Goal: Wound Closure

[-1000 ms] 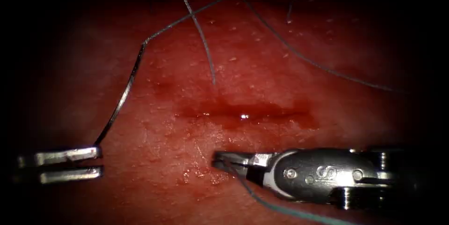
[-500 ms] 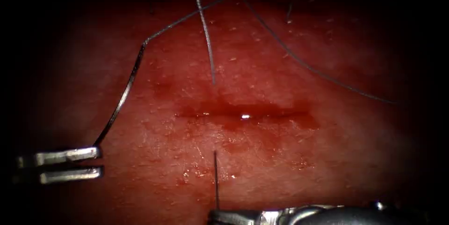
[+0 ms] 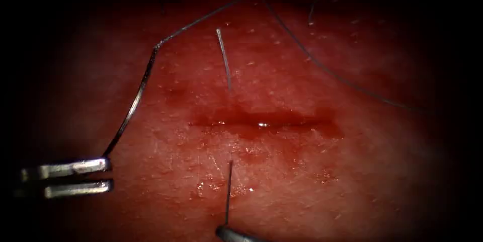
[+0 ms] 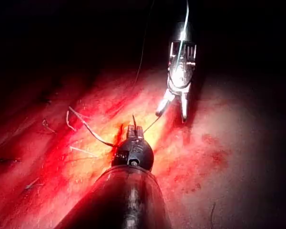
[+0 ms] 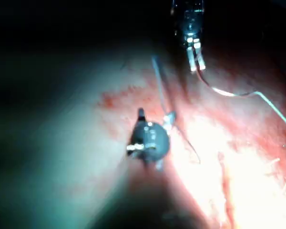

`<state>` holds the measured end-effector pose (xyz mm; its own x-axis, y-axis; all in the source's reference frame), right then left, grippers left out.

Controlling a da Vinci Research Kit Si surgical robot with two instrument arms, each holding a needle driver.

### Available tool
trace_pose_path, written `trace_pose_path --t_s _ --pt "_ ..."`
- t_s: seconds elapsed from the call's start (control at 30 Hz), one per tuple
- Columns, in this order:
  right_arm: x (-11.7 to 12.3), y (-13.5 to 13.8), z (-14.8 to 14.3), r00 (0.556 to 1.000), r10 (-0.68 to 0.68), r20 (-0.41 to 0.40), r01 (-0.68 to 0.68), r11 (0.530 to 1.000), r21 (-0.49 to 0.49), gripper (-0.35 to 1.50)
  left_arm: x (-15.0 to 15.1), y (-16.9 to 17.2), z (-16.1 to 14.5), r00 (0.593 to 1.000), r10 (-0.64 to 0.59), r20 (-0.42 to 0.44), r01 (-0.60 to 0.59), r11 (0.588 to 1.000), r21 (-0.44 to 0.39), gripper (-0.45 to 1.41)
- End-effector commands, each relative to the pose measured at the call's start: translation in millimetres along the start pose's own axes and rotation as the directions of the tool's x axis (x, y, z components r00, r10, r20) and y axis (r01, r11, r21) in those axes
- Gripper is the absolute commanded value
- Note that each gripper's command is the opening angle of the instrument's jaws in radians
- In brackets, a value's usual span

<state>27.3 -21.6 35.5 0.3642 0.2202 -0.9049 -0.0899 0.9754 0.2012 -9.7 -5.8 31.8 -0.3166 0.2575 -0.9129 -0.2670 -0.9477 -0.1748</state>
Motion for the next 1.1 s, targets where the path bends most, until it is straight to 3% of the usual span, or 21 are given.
trace_pose_path --t_s 0.03,0.13,0.27,0.5,0.67,0.7,0.77,0.8,0.97,1.1 --pt "-1.1 0.7 -0.3 1.0 0.011 0.024 -0.011 1.0 -0.005 1.11 -0.2 -0.1 0.6 1.0 -0.001 -0.001 0.001 1.0 0.002 -0.45" --pt "-2.4 2.7 -1.5 0.995 0.013 0.099 -0.011 1.0 -0.018 1.11 -0.4 -0.5 0.7 1.0 -0.001 -0.001 0.001 1.0 0.013 -0.45" --pt "-3.9 5.9 -2.6 0.987 0.086 0.132 -0.076 0.994 -0.077 1.0 -0.9 -1.3 0.6 1.0 0.0 0.009 0.0 0.999 0.039 -0.45" --pt "-5.5 11.1 -1.8 0.957 0.271 0.107 -0.251 0.954 -0.166 0.93 -2.2 -3.1 0.7 1.0 0.0 0.028 -0.003 0.994 0.106 -0.45" --pt "-6.6 13.8 0.9 0.922 0.382 0.07 -0.359 0.908 -0.217 0.86 -3.9 -6.7 2.2 0.999 0.001 0.049 -0.008 0.989 0.145 -0.45" --pt "-7.2 14.4 2.1 0.897 0.439 0.055 -0.416 0.878 -0.237 0.81 -4.5 -7.7 3.0 0.999 0.003 0.052 -0.011 0.988 0.155 -0.45" --pt "-8.0 15.4 4.3 0.815 0.58 0.006 -0.558 0.786 -0.265 0.36 -6.1 -8.5 4.5 0.997 0.017 0.082 -0.03 0.987 0.16 -0.45" --pt "-8.4 15.7 5.8 0.777 0.629 -0.001 -0.604 0.745 -0.282 0.22 -7.3 -8.4 5.2 0.994 0.029 0.107 -0.045 0.987 0.154 -0.45" --pt "-9.6 16.5 9.4 0.718 0.696 -0.008 -0.66 0.677 -0.324 0.56 -10.3 -7.6 5.9 0.984 0.06 0.167 -0.084 0.987 0.14 -0.45" --pt "-10.1 17.6 10.3 0.702 0.712 -0.023 -0.674 0.654 -0.342 0.66 -11.6 -7.9 6.0 0.976 0.068 0.206 -0.1 0.984 0.145 -0.45"
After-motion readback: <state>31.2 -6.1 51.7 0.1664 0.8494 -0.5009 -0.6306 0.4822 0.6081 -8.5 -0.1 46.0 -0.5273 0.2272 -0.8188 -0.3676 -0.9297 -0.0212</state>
